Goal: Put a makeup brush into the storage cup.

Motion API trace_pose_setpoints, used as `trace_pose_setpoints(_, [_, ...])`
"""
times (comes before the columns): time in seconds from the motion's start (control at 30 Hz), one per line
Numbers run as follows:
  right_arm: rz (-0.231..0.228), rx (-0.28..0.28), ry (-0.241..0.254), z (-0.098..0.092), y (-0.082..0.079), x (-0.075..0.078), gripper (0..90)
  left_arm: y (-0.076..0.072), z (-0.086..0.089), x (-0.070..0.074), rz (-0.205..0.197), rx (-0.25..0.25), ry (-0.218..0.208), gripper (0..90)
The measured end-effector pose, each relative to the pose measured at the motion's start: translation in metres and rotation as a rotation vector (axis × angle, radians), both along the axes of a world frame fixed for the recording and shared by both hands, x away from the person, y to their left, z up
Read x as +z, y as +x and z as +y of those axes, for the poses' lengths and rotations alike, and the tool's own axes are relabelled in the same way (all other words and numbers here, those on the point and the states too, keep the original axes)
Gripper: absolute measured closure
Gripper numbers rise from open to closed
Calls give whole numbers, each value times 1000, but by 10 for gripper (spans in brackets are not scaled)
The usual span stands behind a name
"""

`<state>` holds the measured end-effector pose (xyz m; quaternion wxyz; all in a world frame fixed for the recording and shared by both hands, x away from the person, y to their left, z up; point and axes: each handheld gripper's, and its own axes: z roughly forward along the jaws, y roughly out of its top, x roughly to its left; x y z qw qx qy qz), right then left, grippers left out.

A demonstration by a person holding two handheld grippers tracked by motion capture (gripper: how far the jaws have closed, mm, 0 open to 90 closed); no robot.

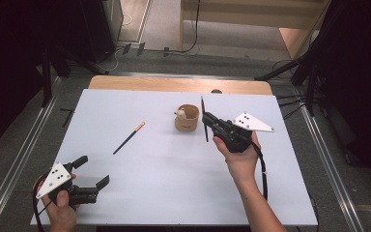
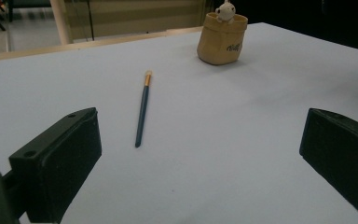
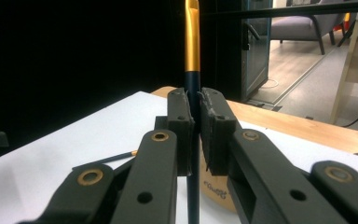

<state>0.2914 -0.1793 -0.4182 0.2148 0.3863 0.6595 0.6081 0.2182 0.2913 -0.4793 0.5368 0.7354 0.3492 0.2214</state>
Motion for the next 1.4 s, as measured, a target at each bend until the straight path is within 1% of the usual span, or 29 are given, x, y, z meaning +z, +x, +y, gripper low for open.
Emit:
trace_pose_setpoints(0.1, [-6,-1,-1,1,4,1,847,0,0,0,1,0,-1,0])
trace_pose_setpoints(0.37, [-5,-4,4,5,13,2,848,0,1,0,2,-2,-1,0])
trace_pose_setpoints(0.9, [-22,-9,9,11,30,13,847,0,1,0,3,-3,-3,0])
trace_pose_setpoints(0.97, [-27,-15,17,12,34,15,848,0,2,0,3,-3,-5,0])
trace_pose_setpoints(1.13, [-29,-21,18,14,39,18,847,0,2,0,3,-3,-5,0])
trace_pose_setpoints(1.3, [-42,-33,45,15,45,17,848,0,2,0,3,-2,-7,0])
trace_pose_setpoints(1.4, [-44,-36,44,17,49,16,848,0,2,0,2,-1,-8,0])
